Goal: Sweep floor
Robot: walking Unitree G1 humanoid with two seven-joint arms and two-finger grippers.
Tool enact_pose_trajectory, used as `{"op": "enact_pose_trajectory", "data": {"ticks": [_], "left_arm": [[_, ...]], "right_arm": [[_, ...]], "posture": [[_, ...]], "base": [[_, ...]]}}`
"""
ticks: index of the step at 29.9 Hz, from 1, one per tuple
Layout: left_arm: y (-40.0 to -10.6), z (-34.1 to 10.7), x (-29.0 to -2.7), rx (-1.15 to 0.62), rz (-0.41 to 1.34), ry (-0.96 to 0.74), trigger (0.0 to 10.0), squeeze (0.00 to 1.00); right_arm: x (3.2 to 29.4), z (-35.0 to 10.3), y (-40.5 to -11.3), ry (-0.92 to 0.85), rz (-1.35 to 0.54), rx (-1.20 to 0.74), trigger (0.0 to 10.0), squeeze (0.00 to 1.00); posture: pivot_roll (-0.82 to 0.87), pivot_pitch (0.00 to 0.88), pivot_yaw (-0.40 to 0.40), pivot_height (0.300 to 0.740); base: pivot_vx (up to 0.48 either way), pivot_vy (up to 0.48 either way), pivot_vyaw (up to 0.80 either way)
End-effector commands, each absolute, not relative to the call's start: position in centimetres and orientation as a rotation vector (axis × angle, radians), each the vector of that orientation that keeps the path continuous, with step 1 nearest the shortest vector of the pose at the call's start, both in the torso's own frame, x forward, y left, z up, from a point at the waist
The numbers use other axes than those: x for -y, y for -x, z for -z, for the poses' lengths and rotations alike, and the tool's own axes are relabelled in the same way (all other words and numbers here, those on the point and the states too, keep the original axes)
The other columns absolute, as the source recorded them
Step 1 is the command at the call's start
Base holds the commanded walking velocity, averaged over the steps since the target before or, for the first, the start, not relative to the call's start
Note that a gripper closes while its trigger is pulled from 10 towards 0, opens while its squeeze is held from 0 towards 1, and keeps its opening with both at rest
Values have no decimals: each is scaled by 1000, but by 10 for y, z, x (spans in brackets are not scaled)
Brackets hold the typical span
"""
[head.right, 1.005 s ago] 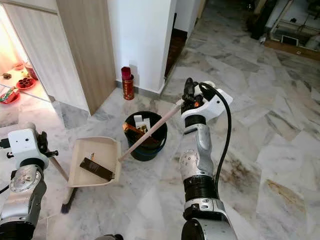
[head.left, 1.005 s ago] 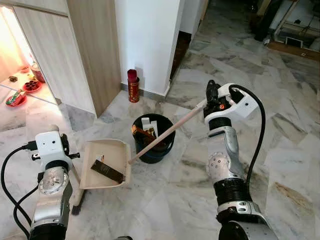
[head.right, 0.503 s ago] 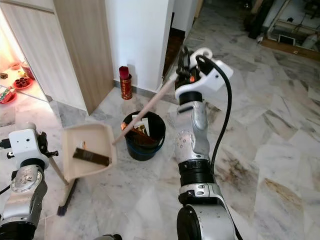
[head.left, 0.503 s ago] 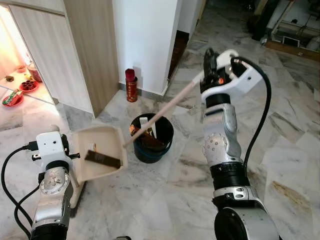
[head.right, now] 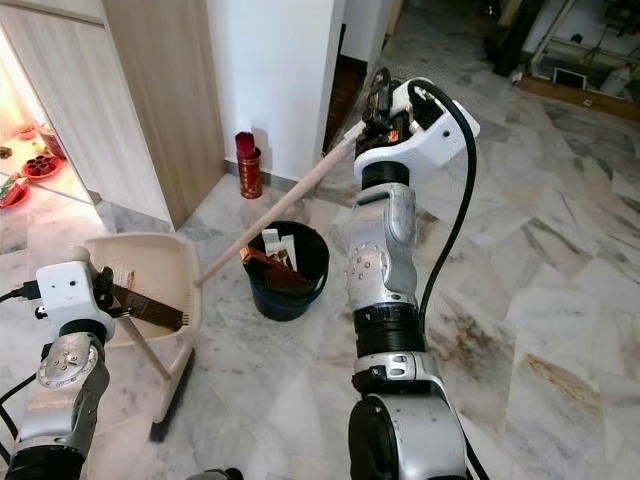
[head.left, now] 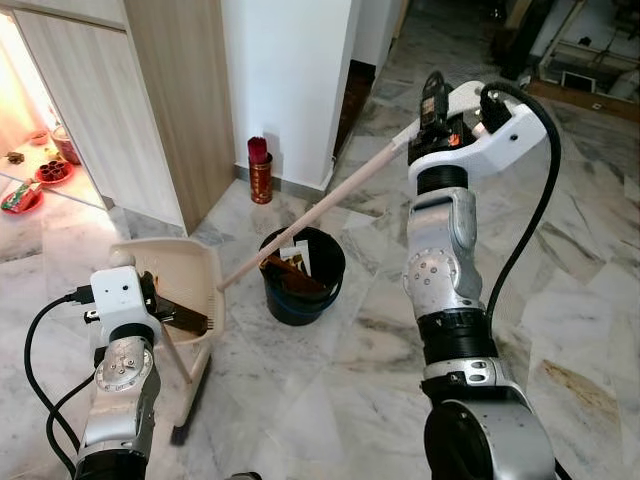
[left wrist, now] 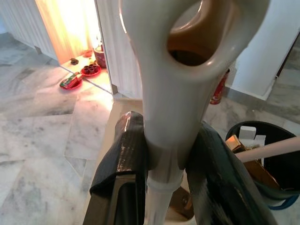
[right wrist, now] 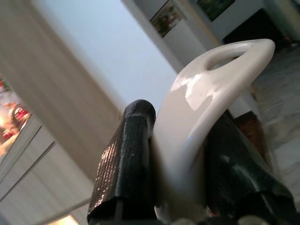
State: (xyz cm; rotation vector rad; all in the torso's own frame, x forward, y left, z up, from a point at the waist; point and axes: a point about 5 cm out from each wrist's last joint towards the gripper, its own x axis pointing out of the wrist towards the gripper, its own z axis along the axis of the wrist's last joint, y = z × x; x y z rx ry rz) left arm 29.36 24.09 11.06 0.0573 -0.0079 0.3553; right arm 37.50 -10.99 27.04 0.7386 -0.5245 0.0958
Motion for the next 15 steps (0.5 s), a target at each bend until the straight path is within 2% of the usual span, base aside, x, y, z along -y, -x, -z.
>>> {"op": "enact_pose_trajectory", "data": {"ticks": [1, 6, 15], "left_arm": [[-294, -121, -238, 71, -337, -74, 10000, 0], [-293, -119, -234, 66, -314, -82, 10000, 0], [-293, -118, -228, 75, -281, -83, 10000, 0]], "right_arm": [[125, -291, -371, -740, -39, 635, 10000, 0], [136, -298, -370, -712, 20, 674, 10000, 0], [151, -306, -359, -557, 196, 745, 10000, 0]], "posture": [[218, 73, -104, 740], [214, 70, -102, 740], [211, 58, -100, 740]], "base": [[0, 0, 0], [0, 0, 0], [0, 0, 0]]}}
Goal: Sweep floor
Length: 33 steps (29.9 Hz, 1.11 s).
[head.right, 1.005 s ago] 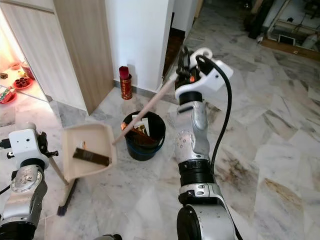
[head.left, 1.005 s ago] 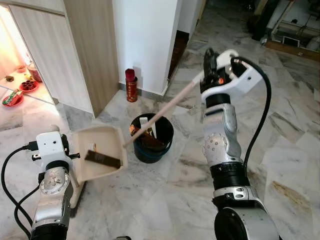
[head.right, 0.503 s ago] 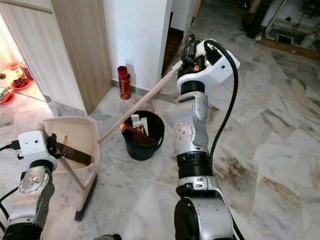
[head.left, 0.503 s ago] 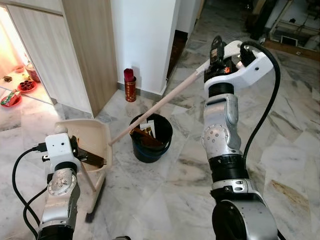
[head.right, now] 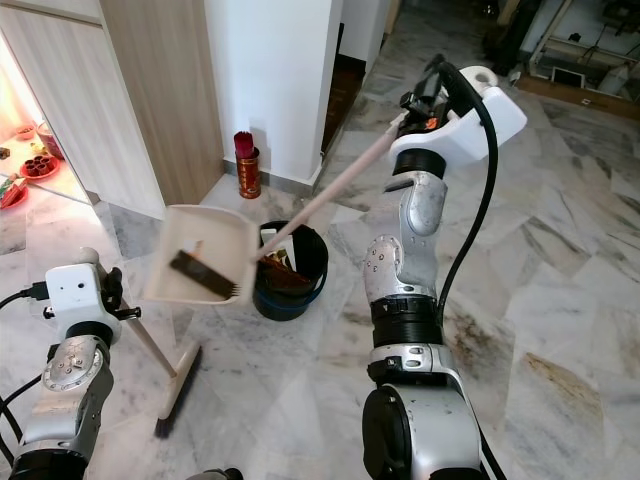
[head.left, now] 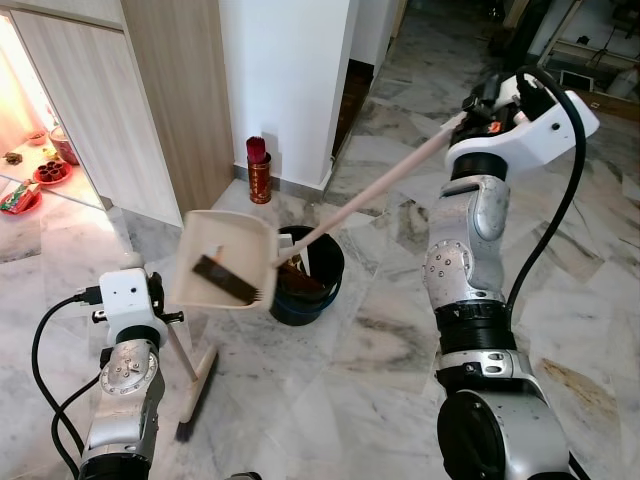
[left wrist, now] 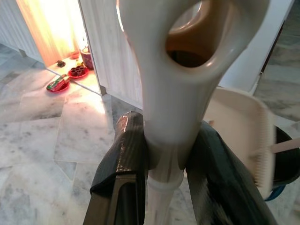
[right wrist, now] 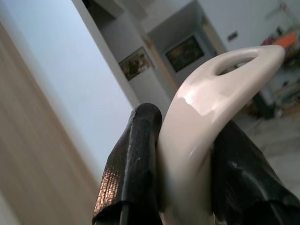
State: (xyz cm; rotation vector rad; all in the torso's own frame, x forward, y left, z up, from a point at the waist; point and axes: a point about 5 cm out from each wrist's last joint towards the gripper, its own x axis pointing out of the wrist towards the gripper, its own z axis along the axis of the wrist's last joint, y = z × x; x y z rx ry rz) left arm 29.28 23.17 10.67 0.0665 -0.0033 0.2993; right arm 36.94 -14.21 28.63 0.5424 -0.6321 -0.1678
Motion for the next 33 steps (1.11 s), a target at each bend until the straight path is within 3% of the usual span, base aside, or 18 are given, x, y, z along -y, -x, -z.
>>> {"op": "enact_pose_trajectory", "data": {"ticks": [1, 33], "left_arm": [[-293, -119, -227, 77, -277, -84, 10000, 0], [-290, -119, -228, 89, -275, -106, 10000, 0]], "right_arm": [[153, -307, -358, -543, 217, 756, 10000, 0], [172, -324, -362, -346, 279, 784, 10000, 0]], "posture": [[211, 57, -100, 740], [214, 68, -120, 740]], "base": [[0, 0, 0], [0, 0, 0]]}}
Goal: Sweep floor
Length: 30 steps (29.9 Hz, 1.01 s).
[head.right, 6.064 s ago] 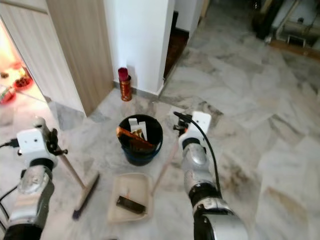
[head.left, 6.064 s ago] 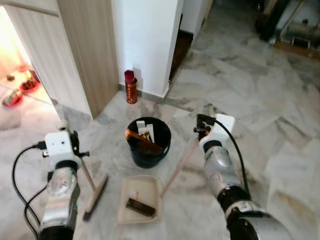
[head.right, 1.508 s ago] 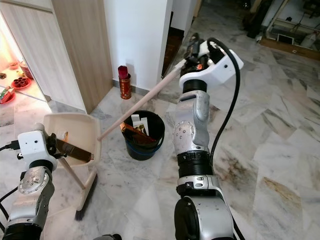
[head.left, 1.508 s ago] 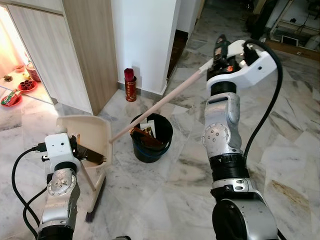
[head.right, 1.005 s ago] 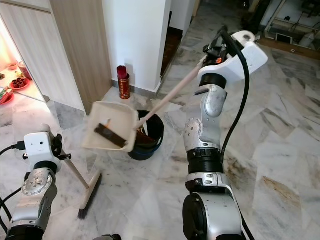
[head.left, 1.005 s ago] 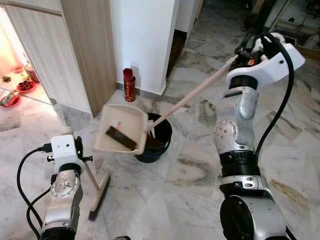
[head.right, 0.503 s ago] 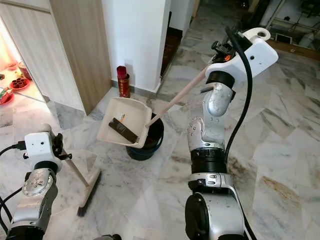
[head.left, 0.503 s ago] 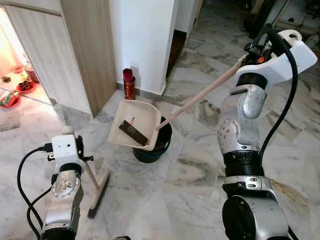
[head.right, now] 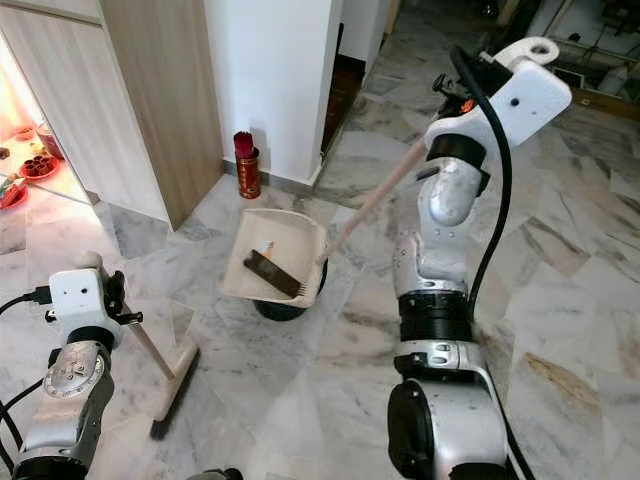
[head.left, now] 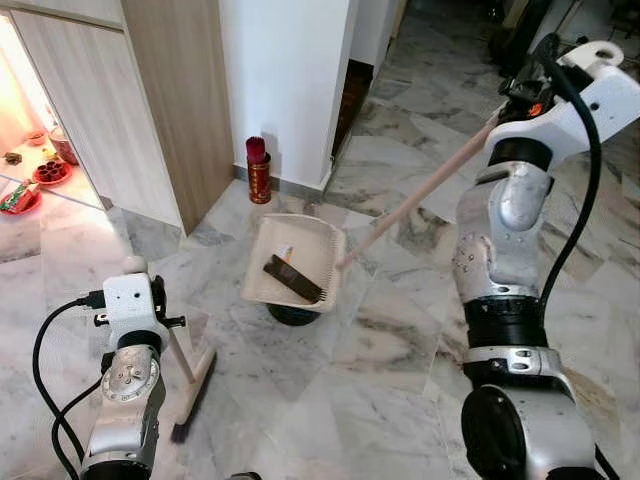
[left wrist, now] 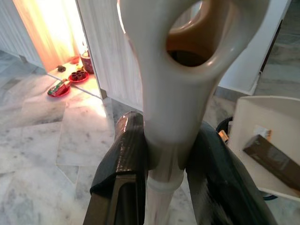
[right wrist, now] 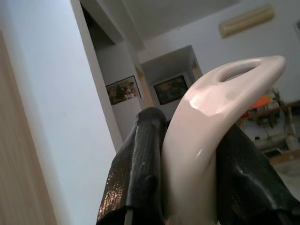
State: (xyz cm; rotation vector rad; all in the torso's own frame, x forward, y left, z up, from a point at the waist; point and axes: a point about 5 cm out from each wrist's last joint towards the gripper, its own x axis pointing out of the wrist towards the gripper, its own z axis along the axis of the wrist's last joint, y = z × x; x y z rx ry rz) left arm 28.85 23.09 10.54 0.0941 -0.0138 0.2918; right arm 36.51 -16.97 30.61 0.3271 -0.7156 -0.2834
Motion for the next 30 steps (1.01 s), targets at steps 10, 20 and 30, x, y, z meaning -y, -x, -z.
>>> {"op": "enact_pose_trajectory", "data": {"ticks": [10, 20, 30], "left_arm": [[-289, -120, -230, 88, -266, -121, 10000, 0], [-290, -121, -231, 85, -260, -128, 10000, 0], [-290, -121, -231, 82, -258, -128, 10000, 0]], "right_arm": [[180, -326, -366, -300, 255, 780, 10000, 0], [175, -323, -366, -303, 214, 777, 10000, 0], [172, -322, -367, -308, 191, 775, 10000, 0]], "posture": [[214, 69, -107, 740], [219, 64, -99, 740], [221, 50, -97, 740]], "base": [[0, 0, 0], [0, 0, 0], [0, 0, 0]]}}
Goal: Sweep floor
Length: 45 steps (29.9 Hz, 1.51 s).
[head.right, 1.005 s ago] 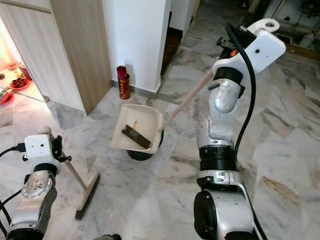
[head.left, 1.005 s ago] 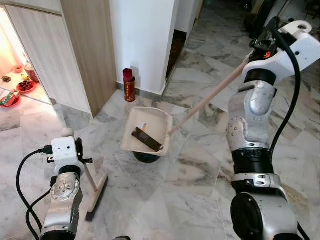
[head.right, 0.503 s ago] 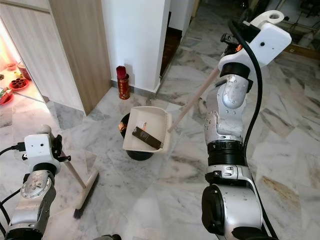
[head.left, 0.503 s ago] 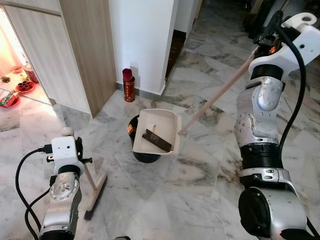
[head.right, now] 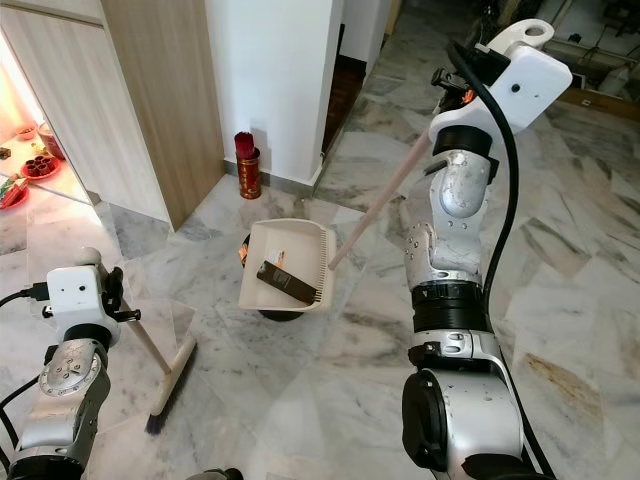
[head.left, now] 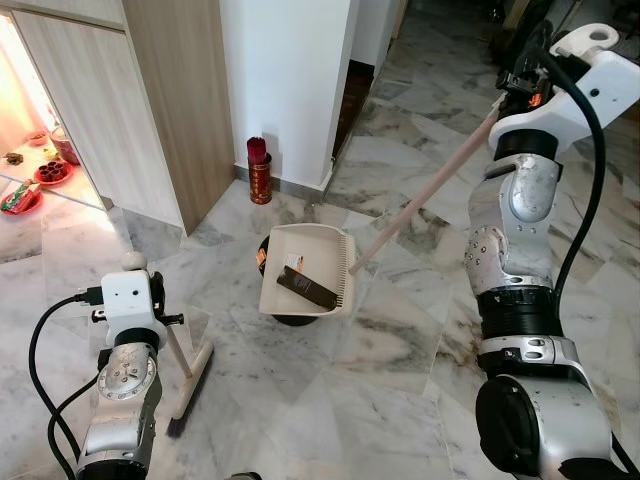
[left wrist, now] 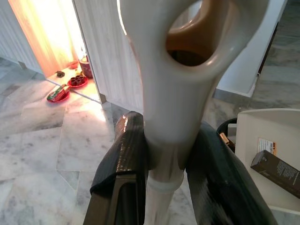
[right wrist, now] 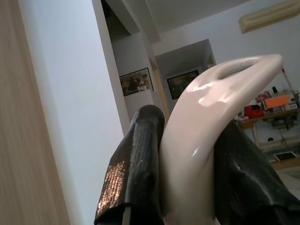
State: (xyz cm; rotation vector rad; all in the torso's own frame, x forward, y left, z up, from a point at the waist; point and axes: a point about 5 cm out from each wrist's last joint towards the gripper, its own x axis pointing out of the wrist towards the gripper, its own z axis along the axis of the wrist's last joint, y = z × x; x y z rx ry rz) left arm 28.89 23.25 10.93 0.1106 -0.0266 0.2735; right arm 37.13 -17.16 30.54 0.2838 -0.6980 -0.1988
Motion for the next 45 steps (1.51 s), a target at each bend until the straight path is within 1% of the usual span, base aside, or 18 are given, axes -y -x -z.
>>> {"op": "enact_pose_trajectory", "data": {"ticks": [1, 15, 45], "left_arm": [[-290, -121, -231, 82, -258, -128, 10000, 0], [-290, -121, -233, 83, -262, -135, 10000, 0], [-291, -128, -239, 103, -285, -160, 10000, 0]], "right_arm": [[172, -322, -367, -308, 191, 775, 10000, 0], [169, -321, -366, -317, 182, 775, 10000, 0], [168, -321, -366, -329, 169, 776, 10000, 0]], "posture": [[221, 50, -97, 740], [225, 39, -98, 740], [228, 63, -108, 740]], "base": [[0, 0, 0], [256, 0, 0], [321, 0, 0]]}}
